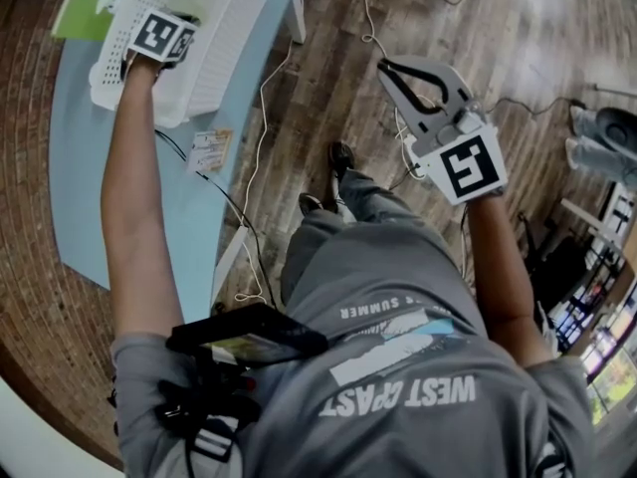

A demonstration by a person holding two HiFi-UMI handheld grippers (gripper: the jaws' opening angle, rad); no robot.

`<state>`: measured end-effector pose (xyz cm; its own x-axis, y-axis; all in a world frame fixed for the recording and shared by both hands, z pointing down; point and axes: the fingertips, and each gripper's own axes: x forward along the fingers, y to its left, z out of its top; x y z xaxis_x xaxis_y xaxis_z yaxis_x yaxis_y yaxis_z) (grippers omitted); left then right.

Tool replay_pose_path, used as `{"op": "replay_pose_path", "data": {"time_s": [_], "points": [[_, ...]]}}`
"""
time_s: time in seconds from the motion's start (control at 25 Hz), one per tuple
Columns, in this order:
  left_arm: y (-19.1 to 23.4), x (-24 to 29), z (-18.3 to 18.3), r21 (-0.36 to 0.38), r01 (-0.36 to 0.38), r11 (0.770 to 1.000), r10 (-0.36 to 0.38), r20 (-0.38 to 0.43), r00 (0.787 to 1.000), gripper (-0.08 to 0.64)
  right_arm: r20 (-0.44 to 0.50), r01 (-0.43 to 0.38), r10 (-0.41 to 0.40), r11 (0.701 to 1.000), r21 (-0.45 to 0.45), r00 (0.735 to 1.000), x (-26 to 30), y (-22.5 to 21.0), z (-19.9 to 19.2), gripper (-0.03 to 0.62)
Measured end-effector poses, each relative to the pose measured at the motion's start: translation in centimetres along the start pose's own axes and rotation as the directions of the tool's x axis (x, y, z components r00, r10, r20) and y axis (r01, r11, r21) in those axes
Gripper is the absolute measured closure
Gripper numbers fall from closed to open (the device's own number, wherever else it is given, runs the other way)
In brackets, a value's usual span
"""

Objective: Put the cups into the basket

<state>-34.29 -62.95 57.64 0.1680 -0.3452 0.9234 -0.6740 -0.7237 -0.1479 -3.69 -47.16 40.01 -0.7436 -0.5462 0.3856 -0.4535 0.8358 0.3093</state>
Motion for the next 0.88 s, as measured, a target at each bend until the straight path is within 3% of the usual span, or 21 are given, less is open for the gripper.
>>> {"op": "replay_pose_path", "data": {"time_s": [0.88], "points": [[-0.4,4.1,-1.6,-0.067,0.067,0.996,-0.070,-0.054,0.996,0.543,-0.039,0.003,-0.002,1.000,0.010,0.999,0.1,-0.2,-1.8,0.578]]}}
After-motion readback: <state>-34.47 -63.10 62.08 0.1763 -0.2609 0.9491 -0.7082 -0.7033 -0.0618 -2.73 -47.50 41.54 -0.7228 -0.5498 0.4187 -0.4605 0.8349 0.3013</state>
